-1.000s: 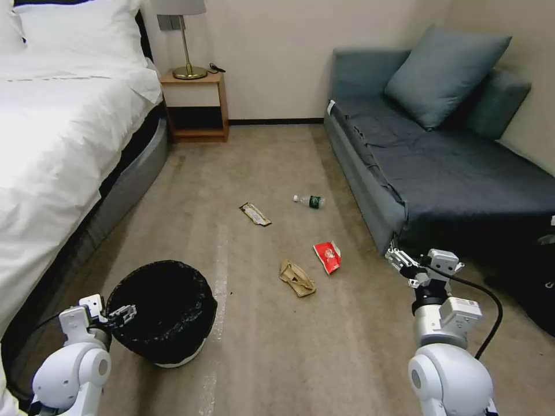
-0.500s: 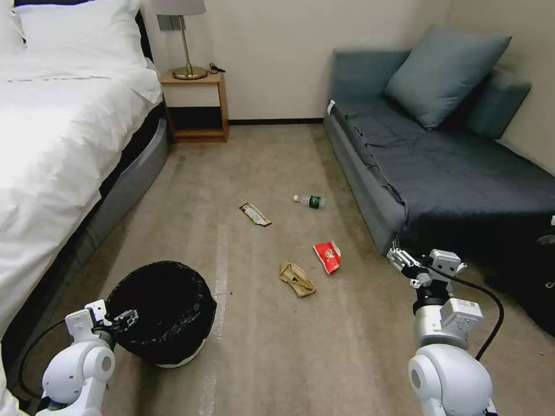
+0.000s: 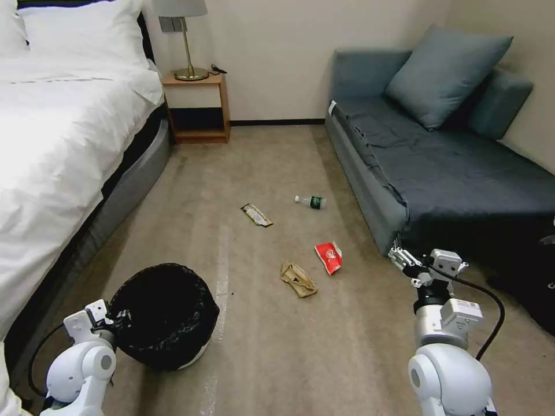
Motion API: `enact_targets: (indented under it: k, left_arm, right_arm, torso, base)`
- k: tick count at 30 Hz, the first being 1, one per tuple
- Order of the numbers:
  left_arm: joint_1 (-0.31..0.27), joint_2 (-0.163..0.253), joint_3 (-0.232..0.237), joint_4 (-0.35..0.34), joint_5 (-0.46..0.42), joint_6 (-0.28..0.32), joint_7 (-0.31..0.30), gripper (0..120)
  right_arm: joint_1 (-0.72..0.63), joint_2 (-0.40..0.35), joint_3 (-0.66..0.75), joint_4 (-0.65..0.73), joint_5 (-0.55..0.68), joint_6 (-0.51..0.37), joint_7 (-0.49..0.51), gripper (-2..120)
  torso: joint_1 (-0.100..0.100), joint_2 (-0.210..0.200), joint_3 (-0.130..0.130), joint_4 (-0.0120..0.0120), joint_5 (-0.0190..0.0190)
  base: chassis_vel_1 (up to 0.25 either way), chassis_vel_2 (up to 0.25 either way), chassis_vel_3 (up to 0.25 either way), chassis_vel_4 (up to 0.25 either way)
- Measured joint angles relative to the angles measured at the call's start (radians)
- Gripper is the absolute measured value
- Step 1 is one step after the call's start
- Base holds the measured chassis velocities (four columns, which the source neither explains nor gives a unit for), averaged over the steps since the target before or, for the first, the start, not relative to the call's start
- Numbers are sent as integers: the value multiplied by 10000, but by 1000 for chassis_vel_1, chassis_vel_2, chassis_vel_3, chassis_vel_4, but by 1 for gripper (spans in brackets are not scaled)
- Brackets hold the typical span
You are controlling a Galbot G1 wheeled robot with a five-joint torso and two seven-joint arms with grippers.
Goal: Pick up the trash bin, then pick up the garbage on the floor and place it into the trash bin.
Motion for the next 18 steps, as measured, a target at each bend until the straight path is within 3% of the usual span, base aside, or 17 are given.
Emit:
enact_targets:
  k: [4, 18]
  left_arm:
    - [60, 16, -32, -115, -165, 10, 8, 5]
    - [87, -48, -423, -562, -1085, 170, -181, 4]
  right_arm:
    - [-17, -3, 15, 23, -10, 14, 5, 100]
    - [-95, -78, -7, 246, 315, 39, 60, 100]
  torso:
    - [0, -1, 1, 0, -7]
    - [1, -6, 6, -8, -27]
  base:
    - [0, 0, 0, 0]
    - [0, 0, 0, 0]
